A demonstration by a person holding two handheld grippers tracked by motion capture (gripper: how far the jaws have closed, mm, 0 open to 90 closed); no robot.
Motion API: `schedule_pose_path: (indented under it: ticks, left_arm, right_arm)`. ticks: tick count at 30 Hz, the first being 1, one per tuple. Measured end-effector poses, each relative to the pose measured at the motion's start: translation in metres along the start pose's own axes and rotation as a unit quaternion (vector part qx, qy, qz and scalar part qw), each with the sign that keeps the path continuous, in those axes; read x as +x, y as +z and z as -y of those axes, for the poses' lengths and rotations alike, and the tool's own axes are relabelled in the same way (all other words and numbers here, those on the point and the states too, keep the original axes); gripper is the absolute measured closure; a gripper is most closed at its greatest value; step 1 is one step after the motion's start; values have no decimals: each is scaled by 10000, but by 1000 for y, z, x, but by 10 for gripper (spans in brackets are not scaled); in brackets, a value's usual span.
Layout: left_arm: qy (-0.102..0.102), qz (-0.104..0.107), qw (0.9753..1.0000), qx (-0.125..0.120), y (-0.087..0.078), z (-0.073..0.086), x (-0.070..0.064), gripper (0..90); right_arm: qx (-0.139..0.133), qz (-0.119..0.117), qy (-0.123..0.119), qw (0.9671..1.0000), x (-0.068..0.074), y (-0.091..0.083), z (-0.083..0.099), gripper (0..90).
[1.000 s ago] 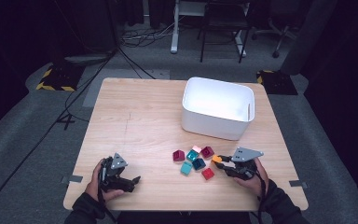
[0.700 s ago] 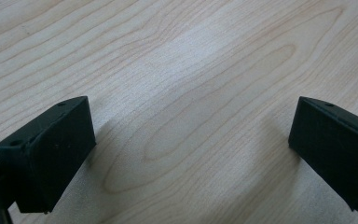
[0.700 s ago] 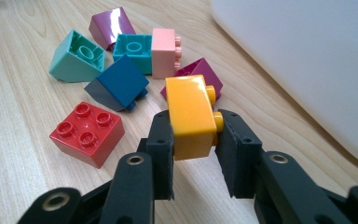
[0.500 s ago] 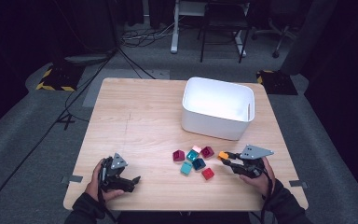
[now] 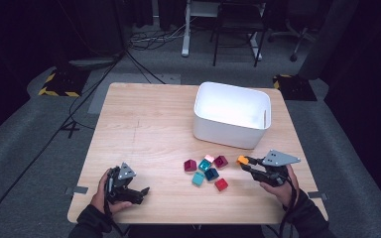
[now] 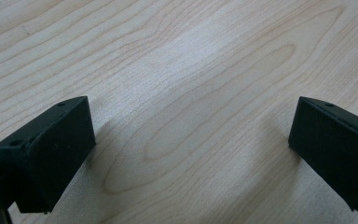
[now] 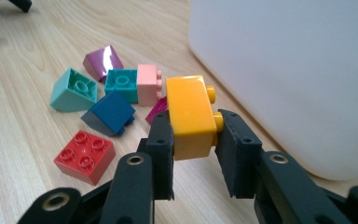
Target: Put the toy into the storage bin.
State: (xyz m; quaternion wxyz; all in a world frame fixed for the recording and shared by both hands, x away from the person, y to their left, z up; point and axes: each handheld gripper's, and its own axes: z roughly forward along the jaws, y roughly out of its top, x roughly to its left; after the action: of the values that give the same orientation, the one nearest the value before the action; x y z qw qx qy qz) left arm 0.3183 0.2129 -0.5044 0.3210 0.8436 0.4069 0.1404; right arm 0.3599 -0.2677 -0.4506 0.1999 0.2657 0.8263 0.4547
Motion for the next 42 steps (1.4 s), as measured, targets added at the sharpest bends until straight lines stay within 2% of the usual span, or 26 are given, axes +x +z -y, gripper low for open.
schedule_pose_path:
  ticks: [9,14,22,26,40,42]
  left_arm:
    - [-1,-6,10000,-4,0,0,0,5]
    - [-5,14,10000,-1,0,0,0,5]
    - [-5,9,10000,-5,0,0,0,5]
    - [-1,-4,10000,-4,0,0,0,5]
    - [-6,10,10000,-7,0,0,0,5]
    - [-6,12,10000,-6,0,0,0,5]
  right_arm:
    - [-202,176,41,9996,-5,-19,-22,681]
    - [-230,283,-72,9993,-10,-29,-35,681]
    - [-364,353,-85,9987,-14,-43,-57,681]
    - [-471,344,-100,9982,-16,-47,-67,681]
    - [-573,521,-49,9970,-25,-52,-89,681]
    - [-593,573,-117,9965,-27,-52,-92,681]
